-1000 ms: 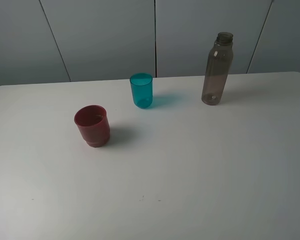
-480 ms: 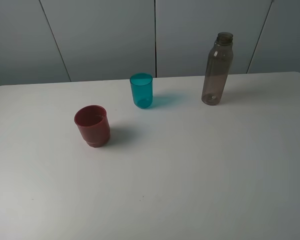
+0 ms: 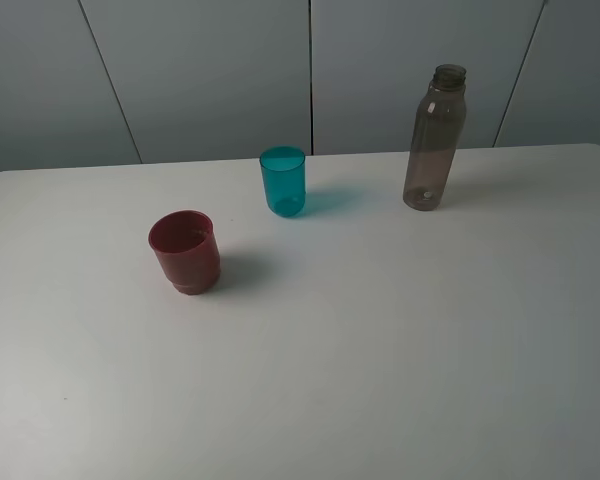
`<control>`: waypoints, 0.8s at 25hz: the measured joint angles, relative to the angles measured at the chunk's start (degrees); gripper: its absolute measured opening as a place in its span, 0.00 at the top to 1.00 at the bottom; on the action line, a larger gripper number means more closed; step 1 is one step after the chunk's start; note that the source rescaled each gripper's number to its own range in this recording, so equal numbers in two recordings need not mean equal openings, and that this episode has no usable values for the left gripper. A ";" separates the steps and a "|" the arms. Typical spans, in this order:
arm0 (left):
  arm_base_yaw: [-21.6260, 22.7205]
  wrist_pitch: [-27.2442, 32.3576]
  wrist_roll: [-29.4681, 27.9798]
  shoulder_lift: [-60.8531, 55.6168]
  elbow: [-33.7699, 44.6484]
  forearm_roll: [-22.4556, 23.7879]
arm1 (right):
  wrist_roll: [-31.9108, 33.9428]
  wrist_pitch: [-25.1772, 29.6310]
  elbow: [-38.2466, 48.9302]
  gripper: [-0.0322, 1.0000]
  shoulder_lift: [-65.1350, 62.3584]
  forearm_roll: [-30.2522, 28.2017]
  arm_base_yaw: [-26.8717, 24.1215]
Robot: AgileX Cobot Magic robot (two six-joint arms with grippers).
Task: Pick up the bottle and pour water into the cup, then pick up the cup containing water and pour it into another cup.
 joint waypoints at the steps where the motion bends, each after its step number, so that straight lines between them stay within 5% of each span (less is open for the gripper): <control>1: 0.00 0.00 0.00 0.00 0.00 0.00 | 0.00 0.00 0.00 0.01 0.00 0.00 0.00; 20: 0.00 0.00 0.00 0.00 0.00 0.00 | 0.00 0.00 0.00 0.01 0.00 0.00 0.00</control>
